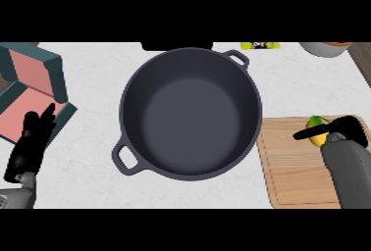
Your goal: Pick the lemon from the cutting board and place it in the pot
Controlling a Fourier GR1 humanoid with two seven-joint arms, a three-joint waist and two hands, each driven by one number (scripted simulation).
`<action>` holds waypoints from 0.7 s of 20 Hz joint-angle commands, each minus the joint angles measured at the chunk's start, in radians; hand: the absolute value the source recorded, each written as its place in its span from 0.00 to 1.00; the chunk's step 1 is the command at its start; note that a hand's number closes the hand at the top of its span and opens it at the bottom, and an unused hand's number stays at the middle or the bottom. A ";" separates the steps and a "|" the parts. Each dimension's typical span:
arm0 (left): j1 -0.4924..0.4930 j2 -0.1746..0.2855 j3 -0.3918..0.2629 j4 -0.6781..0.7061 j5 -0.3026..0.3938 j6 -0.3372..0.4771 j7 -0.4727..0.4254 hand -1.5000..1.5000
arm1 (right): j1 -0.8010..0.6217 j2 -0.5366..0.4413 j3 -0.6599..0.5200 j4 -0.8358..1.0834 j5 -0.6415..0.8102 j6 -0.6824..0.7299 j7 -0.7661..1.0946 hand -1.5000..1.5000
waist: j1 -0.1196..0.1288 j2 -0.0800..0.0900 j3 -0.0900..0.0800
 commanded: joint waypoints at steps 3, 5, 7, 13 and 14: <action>-0.036 -0.002 0.017 -0.013 -0.017 -0.024 0.035 0.50 | 0.005 -0.010 0.021 0.031 0.084 -0.040 0.045 1.00 | -0.002 0.002 0.002; 0.031 -0.047 -0.009 -0.029 -0.052 0.019 -0.006 0.50 | 0.025 -0.017 0.050 -0.067 0.111 0.032 0.098 1.00 | -0.004 0.000 0.002; 0.005 0.002 0.043 -0.045 -0.019 -0.016 0.038 0.50 | 0.064 -0.024 0.058 -0.082 0.139 0.032 0.090 1.00 | -0.004 0.000 0.002; -0.035 0.002 0.057 0.008 -0.030 -0.045 0.012 0.50 | 0.008 -0.039 0.055 -0.047 0.222 0.010 0.085 1.00 | -0.002 0.002 0.002; 0.033 -0.071 -0.018 -0.101 -0.066 0.007 0.071 0.50 | -0.024 -0.024 0.074 -0.030 0.259 0.030 0.132 1.00 | 0.006 0.000 0.002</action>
